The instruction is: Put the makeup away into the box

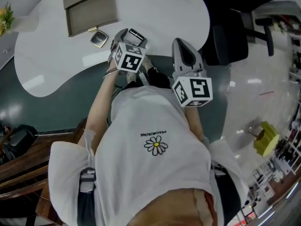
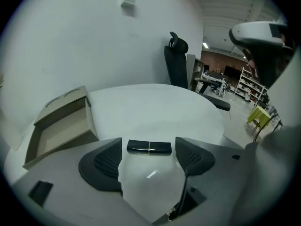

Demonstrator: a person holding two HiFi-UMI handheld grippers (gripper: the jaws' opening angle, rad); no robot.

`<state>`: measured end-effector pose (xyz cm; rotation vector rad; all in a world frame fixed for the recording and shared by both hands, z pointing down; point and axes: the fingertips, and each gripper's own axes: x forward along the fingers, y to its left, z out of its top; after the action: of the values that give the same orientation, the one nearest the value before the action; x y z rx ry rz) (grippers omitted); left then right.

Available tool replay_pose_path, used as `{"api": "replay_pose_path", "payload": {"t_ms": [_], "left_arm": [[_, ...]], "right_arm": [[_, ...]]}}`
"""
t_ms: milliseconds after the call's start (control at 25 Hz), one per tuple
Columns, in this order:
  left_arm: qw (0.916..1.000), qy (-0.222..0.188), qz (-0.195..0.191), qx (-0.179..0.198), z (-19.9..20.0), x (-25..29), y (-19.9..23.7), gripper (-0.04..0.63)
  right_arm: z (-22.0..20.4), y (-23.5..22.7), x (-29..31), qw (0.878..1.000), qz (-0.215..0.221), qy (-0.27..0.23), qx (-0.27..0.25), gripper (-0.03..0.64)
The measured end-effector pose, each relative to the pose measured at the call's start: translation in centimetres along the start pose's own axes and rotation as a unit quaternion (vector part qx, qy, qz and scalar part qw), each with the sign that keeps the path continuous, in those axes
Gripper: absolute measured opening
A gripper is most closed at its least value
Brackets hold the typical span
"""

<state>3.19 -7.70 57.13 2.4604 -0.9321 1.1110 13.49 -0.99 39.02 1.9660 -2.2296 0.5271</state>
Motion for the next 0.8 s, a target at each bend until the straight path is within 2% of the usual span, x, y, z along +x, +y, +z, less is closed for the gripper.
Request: {"api": "replay_pose_path", "payload": {"t_ms": [120,360,600,800], "left_arm": [[0.9999,0.011,0.003,0.010,-0.3,1.0,-0.3,0.356],[0.9991,0.040,0.010,-0.002,-1.3,2.1,-0.3,0.356],[0.9981,0.044,0.001,-0.042,-1.6,2.2,-0.4,0.354],[0.9982,0.042,-0.004,-0.042,-1.6,2.2,-0.2,0.354]], "right_arm": [[-0.5,-1.0,0.1,1.000,-0.002,0.009,0.004,0.031],[-0.8,-2.0,0.9,1.000,0.006,0.016,0.009,0.031],[-0.8,-2.3,1.8,1.000,0.022,0.022,0.004,0.031],[-0.7,-2.6,2.5,0.999,0.032,0.026,0.003,0.031]]}}
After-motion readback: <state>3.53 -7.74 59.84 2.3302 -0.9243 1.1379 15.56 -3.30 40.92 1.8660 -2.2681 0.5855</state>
